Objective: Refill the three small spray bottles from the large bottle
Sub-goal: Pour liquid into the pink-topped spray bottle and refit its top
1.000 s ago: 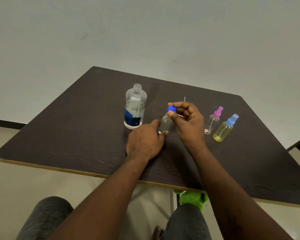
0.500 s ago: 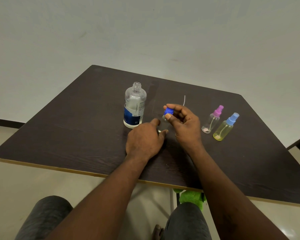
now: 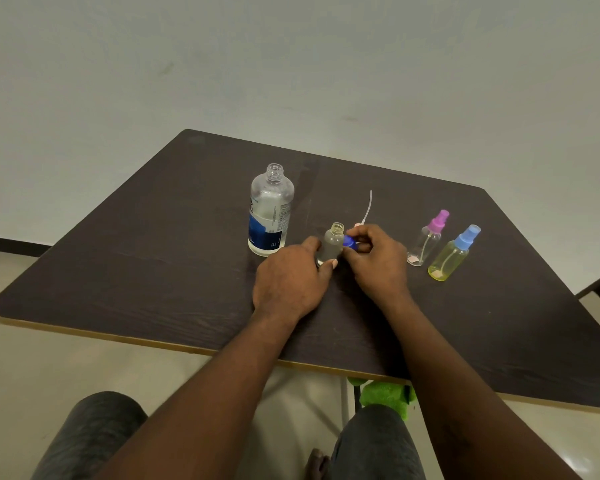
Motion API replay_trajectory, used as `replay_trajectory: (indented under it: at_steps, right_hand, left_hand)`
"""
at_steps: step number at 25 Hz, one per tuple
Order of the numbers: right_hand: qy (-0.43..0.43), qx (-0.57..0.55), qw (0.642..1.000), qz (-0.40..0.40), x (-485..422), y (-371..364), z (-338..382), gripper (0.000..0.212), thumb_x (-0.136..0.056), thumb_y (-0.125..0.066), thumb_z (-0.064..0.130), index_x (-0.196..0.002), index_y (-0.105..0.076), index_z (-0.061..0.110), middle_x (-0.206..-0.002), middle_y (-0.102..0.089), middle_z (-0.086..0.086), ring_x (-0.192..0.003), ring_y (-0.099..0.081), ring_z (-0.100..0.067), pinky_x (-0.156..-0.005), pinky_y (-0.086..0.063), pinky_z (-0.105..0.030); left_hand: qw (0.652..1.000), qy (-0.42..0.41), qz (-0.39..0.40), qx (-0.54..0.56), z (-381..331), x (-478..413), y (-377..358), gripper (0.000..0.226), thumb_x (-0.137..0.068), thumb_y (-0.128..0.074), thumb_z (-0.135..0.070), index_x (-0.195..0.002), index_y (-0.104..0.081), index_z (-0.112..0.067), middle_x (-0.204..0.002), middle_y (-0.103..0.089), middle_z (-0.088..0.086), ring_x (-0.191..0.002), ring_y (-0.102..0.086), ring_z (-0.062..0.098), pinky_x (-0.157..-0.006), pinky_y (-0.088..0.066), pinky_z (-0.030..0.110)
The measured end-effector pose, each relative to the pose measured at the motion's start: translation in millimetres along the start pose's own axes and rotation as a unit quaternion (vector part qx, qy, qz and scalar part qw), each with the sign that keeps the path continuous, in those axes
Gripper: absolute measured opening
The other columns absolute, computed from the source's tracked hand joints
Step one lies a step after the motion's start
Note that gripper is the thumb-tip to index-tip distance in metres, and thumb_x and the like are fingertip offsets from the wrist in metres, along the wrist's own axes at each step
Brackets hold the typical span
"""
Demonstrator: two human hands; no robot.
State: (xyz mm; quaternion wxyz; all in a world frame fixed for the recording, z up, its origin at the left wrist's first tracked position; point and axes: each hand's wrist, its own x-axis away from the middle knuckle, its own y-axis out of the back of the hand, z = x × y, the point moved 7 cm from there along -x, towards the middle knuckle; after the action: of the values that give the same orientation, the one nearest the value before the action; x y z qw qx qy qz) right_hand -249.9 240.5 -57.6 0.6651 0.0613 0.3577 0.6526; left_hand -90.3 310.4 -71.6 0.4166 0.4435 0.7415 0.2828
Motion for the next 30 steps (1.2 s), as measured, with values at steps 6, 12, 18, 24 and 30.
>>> replay_trajectory:
  at_steps: [6,12,18,24,30]
  right_hand:
    - [0.100,0.107,0.989,0.007,-0.7,-5.2,13.7,0.033,-0.088,-0.072,0.002,-0.119,-0.078,0.012,-0.110,-0.071,-0.005,-0.089,-0.060,-0.008,-0.077,-0.041,-0.005]
    - [0.106,0.158,0.980,0.057,-0.4,-17.5,21.0,0.025,-0.082,-0.068,0.005,-0.081,-0.055,0.026,-0.070,-0.051,0.017,-0.069,-0.054,-0.017,-0.059,-0.035,-0.026]
    - [0.149,0.155,0.975,0.059,-2.6,-20.3,19.6,0.015,-0.080,-0.069,0.006,-0.085,-0.064,0.018,-0.080,-0.053,0.014,-0.074,-0.054,-0.017,-0.064,-0.036,-0.026]
    - [-0.004,0.028,0.988,-0.151,-9.6,20.5,-15.8,0.030,-0.088,-0.081,0.031,-0.109,-0.064,0.019,-0.109,-0.067,0.003,-0.087,-0.064,-0.010,-0.081,-0.057,-0.035]
    - [-0.026,0.062,0.996,-0.057,-21.1,4.4,-18.4,0.017,-0.090,-0.078,0.024,-0.105,-0.071,0.022,-0.098,-0.074,0.008,-0.094,-0.070,-0.013,-0.085,-0.058,-0.037]
  left_hand:
    - [1.000,0.003,0.003,0.000,-0.2,-0.6,-1.5,0.036,-0.095,-0.055,-0.062,-0.117,-0.060,-0.034,-0.089,-0.069,-0.006,-0.079,-0.062,0.016,-0.063,-0.043,0.033]
    - [1.000,0.003,0.008,0.008,1.0,0.1,-1.9,0.032,-0.095,-0.056,-0.060,-0.113,-0.060,-0.035,-0.088,-0.069,-0.007,-0.080,-0.065,0.017,-0.065,-0.050,0.034]
    - [1.000,0.000,0.005,0.009,0.3,0.3,0.3,0.032,-0.095,-0.055,-0.060,-0.114,-0.060,-0.035,-0.088,-0.069,-0.007,-0.081,-0.065,0.017,-0.064,-0.045,0.033]
    - [1.000,0.003,0.009,0.004,0.7,0.7,-1.0,0.033,-0.096,-0.054,-0.061,-0.116,-0.060,-0.035,-0.089,-0.069,-0.007,-0.081,-0.064,0.017,-0.065,-0.047,0.034]
    - [1.000,0.002,0.013,0.003,0.9,-0.5,-1.9,0.036,-0.096,-0.054,-0.062,-0.121,-0.059,-0.036,-0.091,-0.069,-0.007,-0.079,-0.057,0.013,-0.065,-0.043,0.033]
